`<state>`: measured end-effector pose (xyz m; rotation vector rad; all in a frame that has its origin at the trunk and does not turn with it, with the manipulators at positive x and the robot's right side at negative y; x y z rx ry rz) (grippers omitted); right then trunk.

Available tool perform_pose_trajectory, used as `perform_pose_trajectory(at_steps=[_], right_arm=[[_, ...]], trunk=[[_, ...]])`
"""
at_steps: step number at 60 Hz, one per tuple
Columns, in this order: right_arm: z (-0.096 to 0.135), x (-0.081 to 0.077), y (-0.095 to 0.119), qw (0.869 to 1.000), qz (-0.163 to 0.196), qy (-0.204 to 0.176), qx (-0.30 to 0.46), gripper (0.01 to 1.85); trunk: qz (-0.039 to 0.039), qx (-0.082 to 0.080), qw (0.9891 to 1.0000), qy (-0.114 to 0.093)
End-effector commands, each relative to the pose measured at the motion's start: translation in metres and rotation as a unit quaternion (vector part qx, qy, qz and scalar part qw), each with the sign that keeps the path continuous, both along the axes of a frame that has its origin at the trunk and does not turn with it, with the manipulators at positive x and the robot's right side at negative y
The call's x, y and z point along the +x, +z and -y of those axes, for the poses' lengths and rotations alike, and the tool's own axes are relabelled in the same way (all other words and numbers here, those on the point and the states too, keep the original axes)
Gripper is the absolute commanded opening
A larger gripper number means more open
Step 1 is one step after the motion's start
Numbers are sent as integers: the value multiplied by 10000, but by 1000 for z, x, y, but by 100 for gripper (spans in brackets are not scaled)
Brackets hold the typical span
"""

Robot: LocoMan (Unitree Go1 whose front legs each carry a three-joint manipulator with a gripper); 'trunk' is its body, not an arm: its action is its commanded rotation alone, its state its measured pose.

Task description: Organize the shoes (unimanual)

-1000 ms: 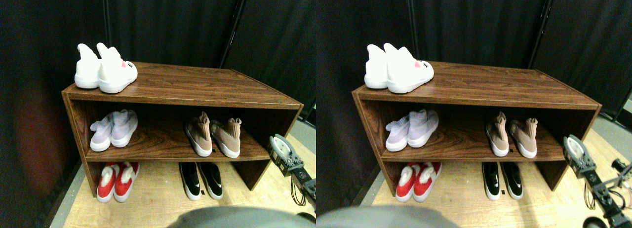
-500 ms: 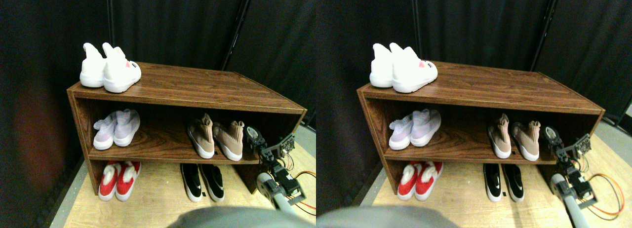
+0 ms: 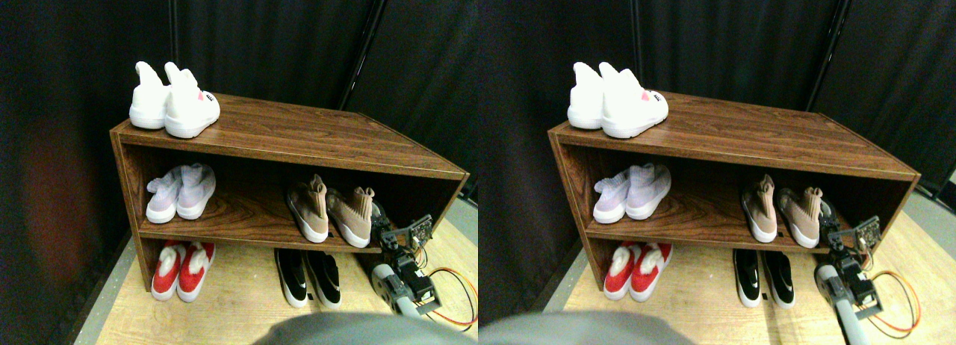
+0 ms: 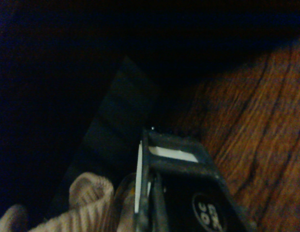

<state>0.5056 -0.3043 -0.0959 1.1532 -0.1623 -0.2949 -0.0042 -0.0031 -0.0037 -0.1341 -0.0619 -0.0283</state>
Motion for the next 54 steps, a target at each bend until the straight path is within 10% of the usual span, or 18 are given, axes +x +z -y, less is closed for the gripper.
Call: perform_pose_trajectory(at_steps=[1,54], right_arm=[[-9,-1,0,9996,-7,109,249,6],[-32,8,-4,9948,-140,892,479,6]], trunk=[[-128,-110,9998,95],[-179,-198,9994,204]])
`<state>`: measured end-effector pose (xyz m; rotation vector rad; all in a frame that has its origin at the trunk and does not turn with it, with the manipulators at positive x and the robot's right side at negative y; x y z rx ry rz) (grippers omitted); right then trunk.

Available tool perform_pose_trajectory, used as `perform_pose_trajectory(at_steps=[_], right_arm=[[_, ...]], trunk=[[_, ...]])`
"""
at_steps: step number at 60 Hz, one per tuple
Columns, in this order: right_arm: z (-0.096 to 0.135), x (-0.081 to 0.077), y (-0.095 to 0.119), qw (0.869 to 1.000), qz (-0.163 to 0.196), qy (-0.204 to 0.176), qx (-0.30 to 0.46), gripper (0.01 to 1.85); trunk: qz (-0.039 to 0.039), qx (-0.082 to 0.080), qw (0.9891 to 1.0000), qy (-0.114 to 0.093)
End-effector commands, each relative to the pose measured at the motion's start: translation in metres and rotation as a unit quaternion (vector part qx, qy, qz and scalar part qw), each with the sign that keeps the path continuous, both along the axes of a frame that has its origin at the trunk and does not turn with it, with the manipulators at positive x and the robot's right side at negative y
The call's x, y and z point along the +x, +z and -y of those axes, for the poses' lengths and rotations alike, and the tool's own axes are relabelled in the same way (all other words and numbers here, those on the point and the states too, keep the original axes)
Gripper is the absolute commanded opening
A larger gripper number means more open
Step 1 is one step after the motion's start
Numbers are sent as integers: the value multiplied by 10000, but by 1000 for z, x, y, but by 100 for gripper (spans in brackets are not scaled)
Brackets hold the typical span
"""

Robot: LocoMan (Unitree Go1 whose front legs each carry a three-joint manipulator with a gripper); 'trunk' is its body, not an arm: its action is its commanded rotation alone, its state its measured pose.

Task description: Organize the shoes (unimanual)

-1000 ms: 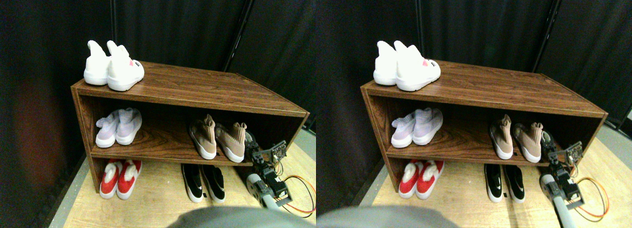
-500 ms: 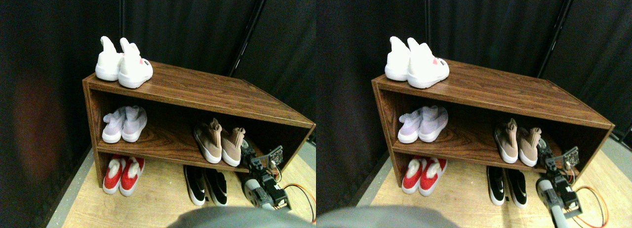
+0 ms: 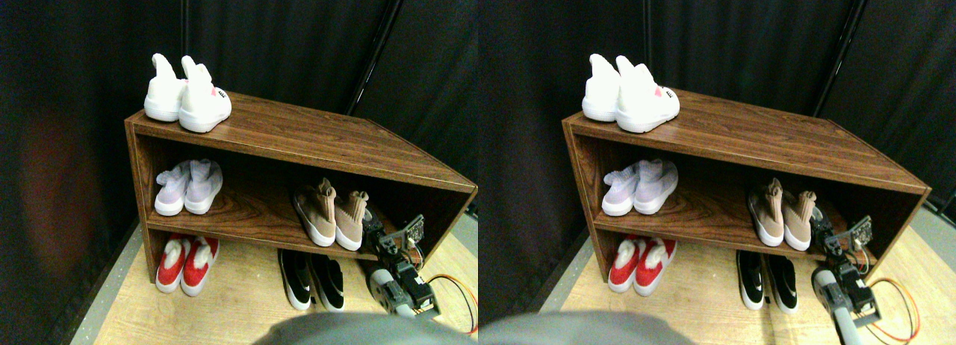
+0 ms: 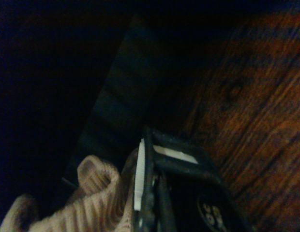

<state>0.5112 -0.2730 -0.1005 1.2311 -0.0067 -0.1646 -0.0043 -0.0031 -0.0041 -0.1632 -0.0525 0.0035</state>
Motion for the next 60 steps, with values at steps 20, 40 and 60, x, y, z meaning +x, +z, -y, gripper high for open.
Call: perform_pose_trajectory(at_steps=[20,40,60], right_arm=[[-7,8,0,9998,50,72,184,6],[-9,8,-2,10000,27,12,55,6],[0,-2,19,9987,373,303,-184,6]], trunk=[[-134,-83,9998,85],[-163,-82,9998,94],[-115,41,9999,-29]])
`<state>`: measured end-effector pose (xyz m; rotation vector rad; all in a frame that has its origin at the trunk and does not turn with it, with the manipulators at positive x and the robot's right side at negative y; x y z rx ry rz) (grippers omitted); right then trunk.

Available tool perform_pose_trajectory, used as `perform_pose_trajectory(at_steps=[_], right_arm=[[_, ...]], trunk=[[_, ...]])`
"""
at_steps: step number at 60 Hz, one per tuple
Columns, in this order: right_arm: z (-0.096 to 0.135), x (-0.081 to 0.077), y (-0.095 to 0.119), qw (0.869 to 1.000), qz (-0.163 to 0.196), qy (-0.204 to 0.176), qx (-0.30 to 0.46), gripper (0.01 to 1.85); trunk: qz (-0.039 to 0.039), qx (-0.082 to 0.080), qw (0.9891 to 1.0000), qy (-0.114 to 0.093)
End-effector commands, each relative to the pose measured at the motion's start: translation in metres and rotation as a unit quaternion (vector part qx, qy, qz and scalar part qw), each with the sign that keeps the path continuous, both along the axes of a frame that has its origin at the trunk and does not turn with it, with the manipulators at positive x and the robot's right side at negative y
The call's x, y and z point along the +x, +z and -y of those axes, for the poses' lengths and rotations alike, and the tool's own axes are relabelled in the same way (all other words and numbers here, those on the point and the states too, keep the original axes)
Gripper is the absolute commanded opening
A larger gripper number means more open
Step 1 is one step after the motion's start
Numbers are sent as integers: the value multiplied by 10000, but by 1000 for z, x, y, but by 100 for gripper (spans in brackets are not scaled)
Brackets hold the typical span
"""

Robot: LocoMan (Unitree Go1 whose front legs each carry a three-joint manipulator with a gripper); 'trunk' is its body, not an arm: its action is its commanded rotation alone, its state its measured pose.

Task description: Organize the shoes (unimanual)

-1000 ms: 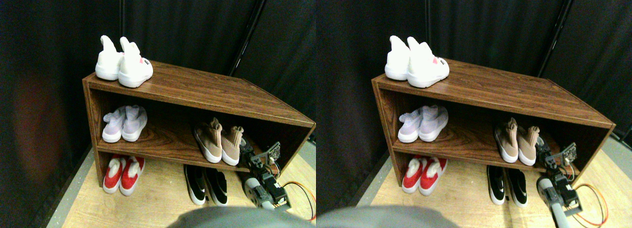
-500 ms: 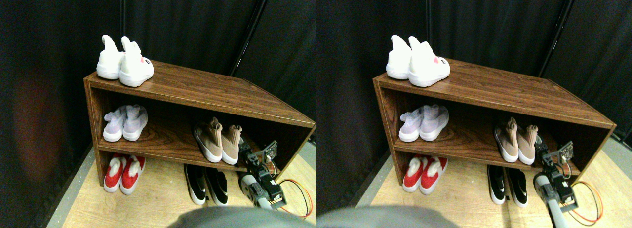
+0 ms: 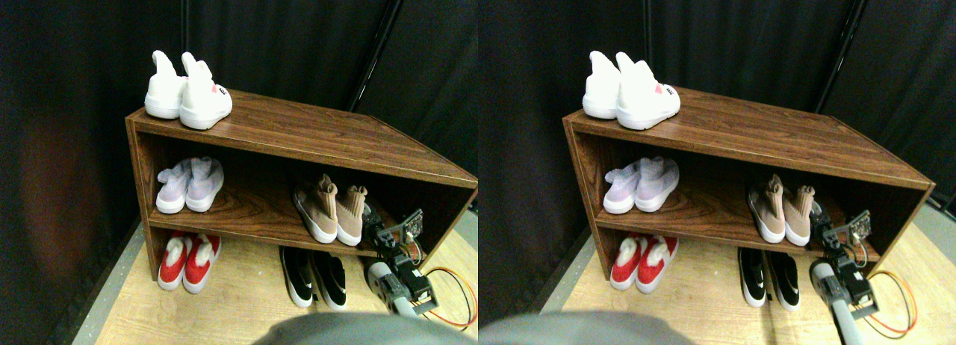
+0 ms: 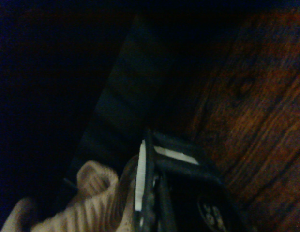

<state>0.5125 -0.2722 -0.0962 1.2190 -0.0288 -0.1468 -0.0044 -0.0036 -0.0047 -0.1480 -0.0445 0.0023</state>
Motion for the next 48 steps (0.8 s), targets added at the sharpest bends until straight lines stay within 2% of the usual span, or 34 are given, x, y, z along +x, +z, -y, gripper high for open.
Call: perform_pose_trajectory(at_steps=[1,11,17,23,26,29,31,41,47,48], right_arm=[[1,-5,17,9991,255,328,-54,6],[4,-16,35,9971,534,528,-119,6],[9,-31,48,9936,788,688,-425,6],[11,-43,57,9937,808,682,-375,6],[13,-50,61,9916,845,869,-452,6],[14,-55,62,9920,825,877,-369,6],[15,-64,64,9931,865,702,-377,6],[20,-88,67,9880,1061,859,-719,6],[21,-103,65,9882,1149,720,-714,6],[21,-110,63,9878,1211,736,-651,6]], trunk=[[-70,-23,10000,-40],[-39,27,9999,-112],[-35,52,9998,-173],[-13,75,9997,-211],[-5,76,9997,-228],[0,88,9997,-244],[0,88,9997,-244],[-21,135,9995,-292],[-36,148,9994,-314],[-42,155,9994,-319]])
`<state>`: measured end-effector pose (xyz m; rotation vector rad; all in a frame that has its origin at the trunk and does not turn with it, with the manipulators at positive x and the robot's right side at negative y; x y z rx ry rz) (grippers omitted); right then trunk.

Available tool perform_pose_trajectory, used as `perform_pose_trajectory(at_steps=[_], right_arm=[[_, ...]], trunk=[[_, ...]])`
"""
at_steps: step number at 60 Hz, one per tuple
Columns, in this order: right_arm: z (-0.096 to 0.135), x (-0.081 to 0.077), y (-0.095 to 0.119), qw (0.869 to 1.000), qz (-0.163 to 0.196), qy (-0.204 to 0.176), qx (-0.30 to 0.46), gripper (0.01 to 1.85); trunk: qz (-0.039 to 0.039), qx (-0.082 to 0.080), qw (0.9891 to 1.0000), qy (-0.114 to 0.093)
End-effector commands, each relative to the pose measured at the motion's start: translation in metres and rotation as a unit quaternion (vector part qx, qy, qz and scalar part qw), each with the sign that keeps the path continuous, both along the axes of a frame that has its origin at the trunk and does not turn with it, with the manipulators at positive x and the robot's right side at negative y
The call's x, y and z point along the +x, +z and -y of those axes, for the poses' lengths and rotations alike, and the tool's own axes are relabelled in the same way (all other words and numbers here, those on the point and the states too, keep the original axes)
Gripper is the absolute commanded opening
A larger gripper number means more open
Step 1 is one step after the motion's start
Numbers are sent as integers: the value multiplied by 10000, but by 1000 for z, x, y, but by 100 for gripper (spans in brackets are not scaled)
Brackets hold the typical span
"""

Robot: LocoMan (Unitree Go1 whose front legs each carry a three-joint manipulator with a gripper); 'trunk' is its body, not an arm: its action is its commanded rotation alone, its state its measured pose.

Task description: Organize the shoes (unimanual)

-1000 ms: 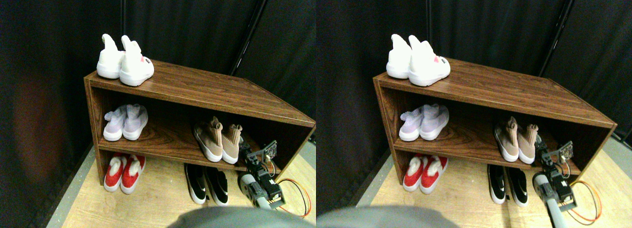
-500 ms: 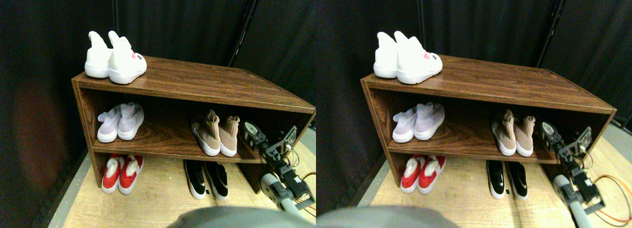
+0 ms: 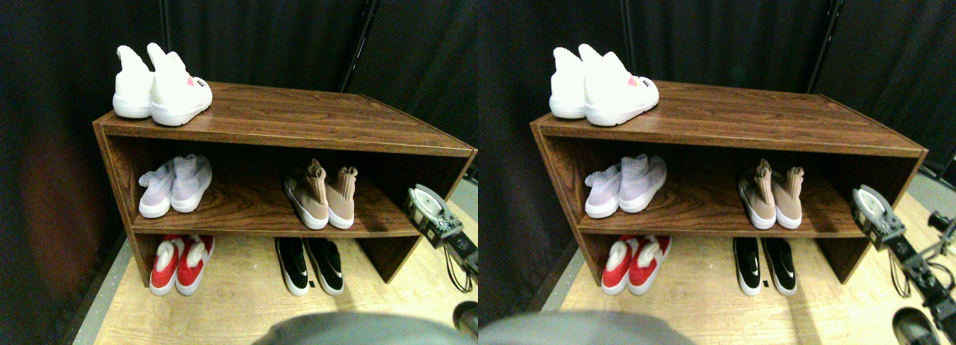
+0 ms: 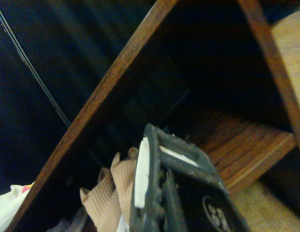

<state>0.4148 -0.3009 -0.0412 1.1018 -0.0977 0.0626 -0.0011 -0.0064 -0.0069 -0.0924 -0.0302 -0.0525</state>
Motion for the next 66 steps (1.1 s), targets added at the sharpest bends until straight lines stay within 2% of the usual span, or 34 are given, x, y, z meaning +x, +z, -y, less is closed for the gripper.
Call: perform_pose_trajectory(at_steps=[1,12,15,22,25,26,27,35,37,38,39,44,49,52,55,62,63,64,66], right_arm=[[-8,-16,7,9989,425,174,60,6],[-6,-36,-4,9981,530,265,185,6],[-6,-42,-9,9979,471,414,181,6],[-8,-45,-23,9967,341,620,409,6],[-9,-45,-28,9965,299,675,400,6],[-9,-45,-32,9960,288,773,352,6],[-9,-45,-35,9954,280,866,286,6],[-12,-46,-57,9957,84,613,695,6],[-12,-46,-59,9958,71,589,702,6],[-12,-45,-67,9957,19,569,736,6],[-12,-45,-67,9957,19,569,736,6],[-10,-42,-82,9955,-66,613,722,6],[-9,-40,-99,9967,-211,243,739,6],[-10,-38,-107,9956,-312,202,856,6],[-9,-36,-114,9938,-424,2,1024,6],[-7,-28,-126,9930,-586,-54,1020,6],[-6,-25,-131,9922,-628,-171,1062,6],[-6,-25,-131,9922,-628,-171,1062,6],[-5,-22,-134,9898,-699,-215,1220,6]], trunk=[[4,-130,9999,-46],[-49,-118,9999,-49],[-97,-110,9999,-29],[-134,-100,9999,-32],[-196,-92,9998,-27],[-196,-92,9998,-27],[-234,-89,9997,-23],[-357,-68,9993,-24],[-357,-68,9993,-24],[-357,-68,9993,-24],[-385,-67,9992,-13],[-422,-62,9991,-5],[-456,-53,9989,-1],[-470,-50,9989,6],[-479,-46,9988,5],[-494,-53,9988,18],[-494,-53,9988,18],[-523,-61,9986,39],[-523,-61,9986,39]])
